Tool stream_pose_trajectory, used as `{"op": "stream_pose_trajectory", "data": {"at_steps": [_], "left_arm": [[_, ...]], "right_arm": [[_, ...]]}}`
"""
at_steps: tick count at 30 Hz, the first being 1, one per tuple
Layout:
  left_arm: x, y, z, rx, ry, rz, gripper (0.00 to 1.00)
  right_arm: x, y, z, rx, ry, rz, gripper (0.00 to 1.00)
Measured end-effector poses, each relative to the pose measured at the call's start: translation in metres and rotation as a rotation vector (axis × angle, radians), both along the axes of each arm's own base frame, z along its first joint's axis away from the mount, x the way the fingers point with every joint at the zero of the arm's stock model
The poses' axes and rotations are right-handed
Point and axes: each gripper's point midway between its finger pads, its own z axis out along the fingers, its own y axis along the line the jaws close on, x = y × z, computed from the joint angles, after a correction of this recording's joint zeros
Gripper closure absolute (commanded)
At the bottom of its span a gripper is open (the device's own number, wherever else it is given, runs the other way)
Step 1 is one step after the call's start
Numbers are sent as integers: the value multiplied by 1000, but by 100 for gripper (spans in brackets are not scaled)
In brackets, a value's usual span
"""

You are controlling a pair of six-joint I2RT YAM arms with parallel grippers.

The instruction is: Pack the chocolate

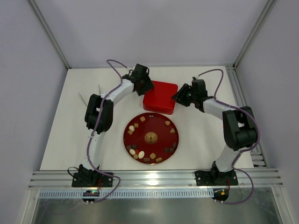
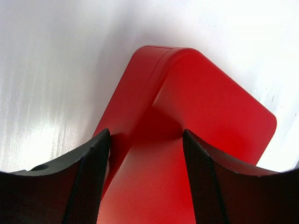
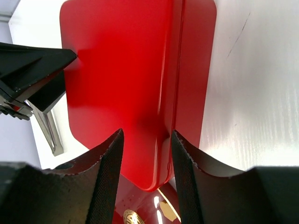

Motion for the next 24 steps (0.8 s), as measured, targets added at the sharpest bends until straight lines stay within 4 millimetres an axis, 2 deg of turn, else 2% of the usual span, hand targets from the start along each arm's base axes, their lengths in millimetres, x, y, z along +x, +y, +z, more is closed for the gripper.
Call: {"op": "stream_pose_trajectory", "data": {"at_steps": [5, 15, 18, 24], "left_arm": [[-4, 0, -1, 2, -2, 7, 39], [-8, 1, -1, 1, -3, 7, 38], [-9, 2, -2, 0, -5, 6, 38], [-16, 4, -3, 0, -12, 2, 39]], "right_arm": [[-9, -2, -14, -16, 31, -4, 64], [-9, -3, -19, -7, 9, -17, 65], [-5, -5, -20, -22, 6, -25, 66], [17, -7, -18, -76, 0, -38, 67]]}}
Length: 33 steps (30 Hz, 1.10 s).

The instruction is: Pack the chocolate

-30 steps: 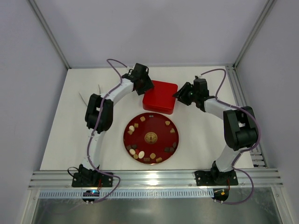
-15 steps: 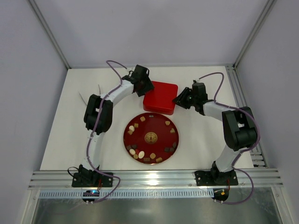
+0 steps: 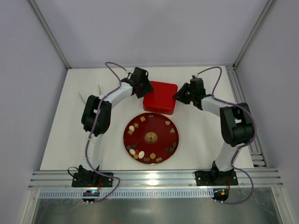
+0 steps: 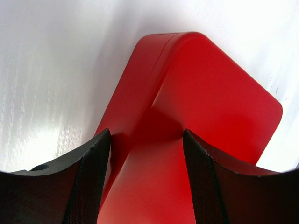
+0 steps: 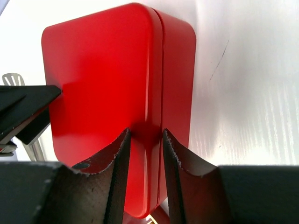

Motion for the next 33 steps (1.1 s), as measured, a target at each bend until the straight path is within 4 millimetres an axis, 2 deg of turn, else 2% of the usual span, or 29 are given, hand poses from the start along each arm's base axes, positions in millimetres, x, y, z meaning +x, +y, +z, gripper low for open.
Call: {"op": "stream_pose_trajectory", "data": {"at_steps": [4, 8, 12, 20, 30, 33], "left_arm": [[-5, 1, 0, 5, -3, -9, 39], [-8, 2, -1, 15, -6, -31, 39], [-11, 1, -1, 19, -11, -48, 41], [-16, 2, -1, 36, -20, -88, 41], [-17, 1, 0, 45, -20, -120, 43], [-17, 1, 1, 52, -18, -136, 43]], "right_arm": [[1, -2, 0, -30, -6, 0, 68], [-1, -4, 1, -57, -10, 4, 61], [3, -7, 1, -100, 21, 16, 59], [54, -3, 4, -154, 43, 23, 59], [90, -10, 5, -215, 37, 19, 63], [94, -13, 5, -240, 38, 22, 69]]}}
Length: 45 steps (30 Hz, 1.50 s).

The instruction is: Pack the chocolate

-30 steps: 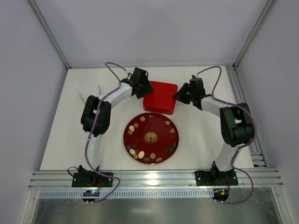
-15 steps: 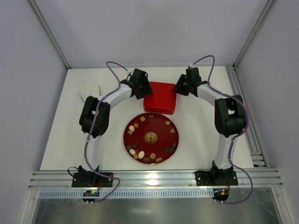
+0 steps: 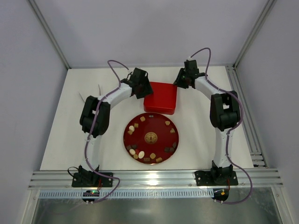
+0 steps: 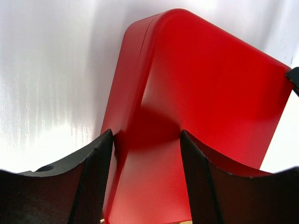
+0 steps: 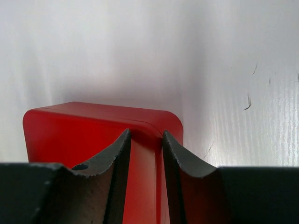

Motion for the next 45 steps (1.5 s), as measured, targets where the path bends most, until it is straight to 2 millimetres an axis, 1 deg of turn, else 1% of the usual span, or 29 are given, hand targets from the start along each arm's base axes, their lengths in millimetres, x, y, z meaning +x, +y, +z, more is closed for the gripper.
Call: {"op": "stream_pose_trajectory", "data": {"at_steps": [1, 3, 5, 6, 7, 9, 13, 16, 22, 25, 28, 30, 33, 39, 42, 45], "left_arm": [[0, 0, 0, 0, 2, -5, 43], [-1, 0, 0, 2, 3, -9, 43], [-2, -1, 0, 2, 4, -17, 43], [-2, -1, 0, 3, 4, -20, 43], [-2, -1, 0, 4, 3, -25, 43], [-2, -1, 0, 5, 3, -33, 43], [-6, -2, 0, 2, 21, -45, 43], [-8, -3, 0, 0, 34, -52, 43], [-10, -5, -1, -5, 52, -57, 43], [-11, -5, -1, -8, 60, -58, 44], [-11, -7, -2, -13, 67, -63, 44], [-12, -7, -2, -18, 70, -65, 44], [-11, -7, -2, -22, 74, -64, 44], [-13, -6, -2, -29, 68, -62, 43], [-16, -4, -2, -33, 62, -61, 43], [-20, 2, -1, -29, 63, -58, 41]], "right_arm": [[0, 0, 1, -4, -1, 5, 73], [1, -2, 2, -18, -2, 8, 76], [1, -2, 3, -24, -2, 13, 77], [1, -3, 2, -27, -3, 14, 75], [1, -3, 2, -30, -4, 15, 70], [-1, -5, 2, -37, -6, 14, 64], [-17, -7, 2, -45, 11, 25, 59], [-37, -7, 1, -56, 31, 42, 57], [-98, 5, -2, -49, 69, 101, 57], [-126, 11, -4, -37, 70, 121, 57], [-148, 15, -5, -27, 73, 135, 57], [-156, 18, -6, -23, 70, 142, 57], [-160, 23, -6, -15, 63, 146, 57], [-159, 24, -7, -12, 59, 145, 56], [-150, 25, -5, -25, 64, 154, 56], [-135, 28, -5, -38, 66, 167, 56]]}}
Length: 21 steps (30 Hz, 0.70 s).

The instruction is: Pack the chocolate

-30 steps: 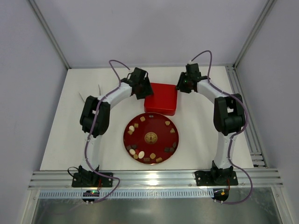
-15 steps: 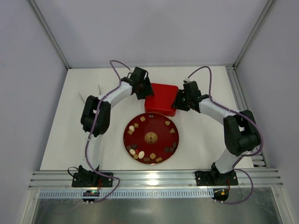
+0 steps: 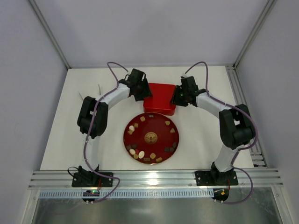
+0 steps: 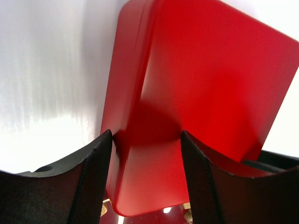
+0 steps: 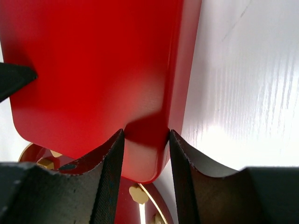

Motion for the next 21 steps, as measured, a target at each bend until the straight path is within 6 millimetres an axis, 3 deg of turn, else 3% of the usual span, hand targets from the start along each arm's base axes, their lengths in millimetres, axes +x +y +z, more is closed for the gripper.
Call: {"op": "stream_pose_trajectory", "data": {"at_steps": [14, 21], "left_arm": [[-10, 9, -1, -31, 43, -42, 32], [-13, 23, -1, -38, 81, -77, 28]], "right_arm": [[27, 6, 1, -1, 15, 65, 51], [29, 2, 2, -11, 20, 66, 41]]}}
